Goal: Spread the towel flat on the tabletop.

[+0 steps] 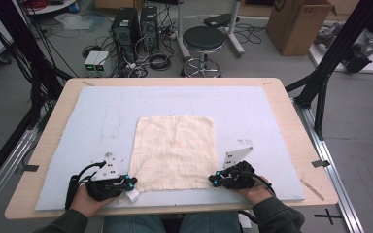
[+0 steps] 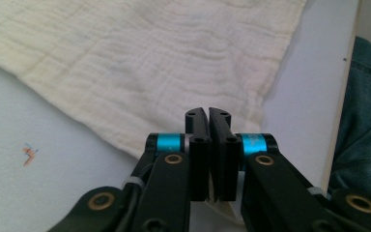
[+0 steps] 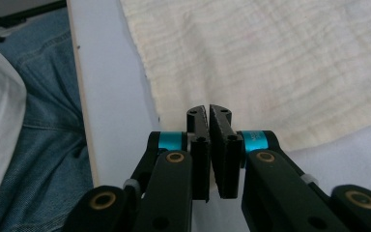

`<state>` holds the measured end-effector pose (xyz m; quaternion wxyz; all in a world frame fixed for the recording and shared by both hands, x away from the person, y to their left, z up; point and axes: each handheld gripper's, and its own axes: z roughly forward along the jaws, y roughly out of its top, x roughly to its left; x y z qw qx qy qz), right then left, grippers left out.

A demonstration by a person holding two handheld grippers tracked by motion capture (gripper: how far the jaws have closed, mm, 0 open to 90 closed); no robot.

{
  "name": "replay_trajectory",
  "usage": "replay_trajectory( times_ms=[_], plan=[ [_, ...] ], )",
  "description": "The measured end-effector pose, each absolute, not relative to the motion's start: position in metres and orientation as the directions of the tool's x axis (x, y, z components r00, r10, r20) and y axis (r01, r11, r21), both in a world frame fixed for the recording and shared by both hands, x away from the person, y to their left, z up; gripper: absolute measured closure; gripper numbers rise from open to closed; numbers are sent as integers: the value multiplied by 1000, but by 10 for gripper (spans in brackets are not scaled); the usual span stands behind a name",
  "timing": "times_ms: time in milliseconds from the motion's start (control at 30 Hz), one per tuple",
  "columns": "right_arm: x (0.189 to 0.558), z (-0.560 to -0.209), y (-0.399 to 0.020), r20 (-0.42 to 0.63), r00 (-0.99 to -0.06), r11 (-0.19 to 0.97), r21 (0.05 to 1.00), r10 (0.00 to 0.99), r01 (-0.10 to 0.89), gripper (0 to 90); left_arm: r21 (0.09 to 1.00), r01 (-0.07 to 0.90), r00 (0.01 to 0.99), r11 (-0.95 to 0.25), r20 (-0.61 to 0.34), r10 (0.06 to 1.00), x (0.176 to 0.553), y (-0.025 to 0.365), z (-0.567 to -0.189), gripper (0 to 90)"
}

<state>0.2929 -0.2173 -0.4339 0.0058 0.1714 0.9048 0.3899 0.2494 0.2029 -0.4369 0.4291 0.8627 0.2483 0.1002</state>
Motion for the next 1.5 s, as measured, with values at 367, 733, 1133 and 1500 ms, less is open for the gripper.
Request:
replay_trajectory(
  times_ms=[367, 733, 1133, 1500],
  plan=[
    [300, -428, -224, 156, -920, 543, 766, 361, 343, 636, 832, 365, 819, -418, -74, 568, 256, 213, -431, 698],
    [309, -427, -223, 163, -904, 494, 792, 394, 359, 465, 844, 377, 801, -382, -90, 592, 263, 217, -429, 649],
    [315, -424, -223, 158, -885, 461, 806, 439, 372, 315, 846, 383, 787, -372, -89, 610, 267, 216, -427, 586],
    [317, -420, -219, 145, -874, 455, 808, 464, 376, 227, 849, 388, 779, -360, -92, 621, 271, 214, -422, 521]
  ],
)
